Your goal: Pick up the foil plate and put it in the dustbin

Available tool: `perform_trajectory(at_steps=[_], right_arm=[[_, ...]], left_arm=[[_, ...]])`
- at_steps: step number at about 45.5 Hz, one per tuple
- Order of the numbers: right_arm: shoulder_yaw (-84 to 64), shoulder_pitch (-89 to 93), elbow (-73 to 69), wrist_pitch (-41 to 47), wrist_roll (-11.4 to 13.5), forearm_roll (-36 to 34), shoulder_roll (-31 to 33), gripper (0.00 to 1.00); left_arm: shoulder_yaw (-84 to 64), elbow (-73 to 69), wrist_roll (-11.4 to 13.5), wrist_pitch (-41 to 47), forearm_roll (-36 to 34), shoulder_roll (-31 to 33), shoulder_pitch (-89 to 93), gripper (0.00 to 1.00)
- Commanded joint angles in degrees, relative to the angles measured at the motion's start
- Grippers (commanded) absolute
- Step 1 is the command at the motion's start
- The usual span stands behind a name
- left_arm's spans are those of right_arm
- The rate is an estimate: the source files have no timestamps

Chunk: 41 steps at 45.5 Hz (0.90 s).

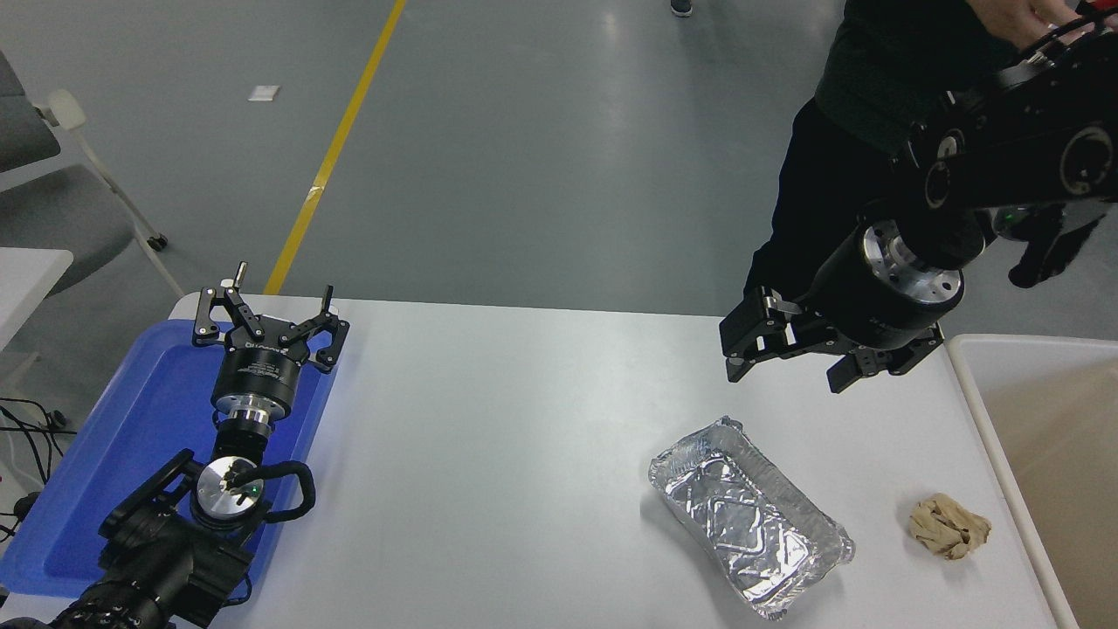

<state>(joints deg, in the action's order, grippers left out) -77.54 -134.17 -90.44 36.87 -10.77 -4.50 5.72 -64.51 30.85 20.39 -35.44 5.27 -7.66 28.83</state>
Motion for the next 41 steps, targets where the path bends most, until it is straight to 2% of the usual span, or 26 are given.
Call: perform_trajectory(at_steps=[1, 27, 41], right_arm=[[0.02, 0.93, 0.17, -0.22, 0.05, 0.02, -0.09, 1.00], [0.28, 2.60, 1.05, -0.83, -0.04, 0.46, 0.26, 1.00], [0.28, 5.32, 1.05, -3.02, -0.04, 4.32, 6.84, 1.00]], left_arm=[[0.00, 0.00, 0.09, 0.02, -0.09, 0.01, 0.00, 1.00], [0.00, 0.00, 0.09, -0.07, 0.00, 0.01, 0.00, 1.00], [0.00, 0.00, 0.09, -0.07, 0.00, 0.01, 0.00, 1.00]])
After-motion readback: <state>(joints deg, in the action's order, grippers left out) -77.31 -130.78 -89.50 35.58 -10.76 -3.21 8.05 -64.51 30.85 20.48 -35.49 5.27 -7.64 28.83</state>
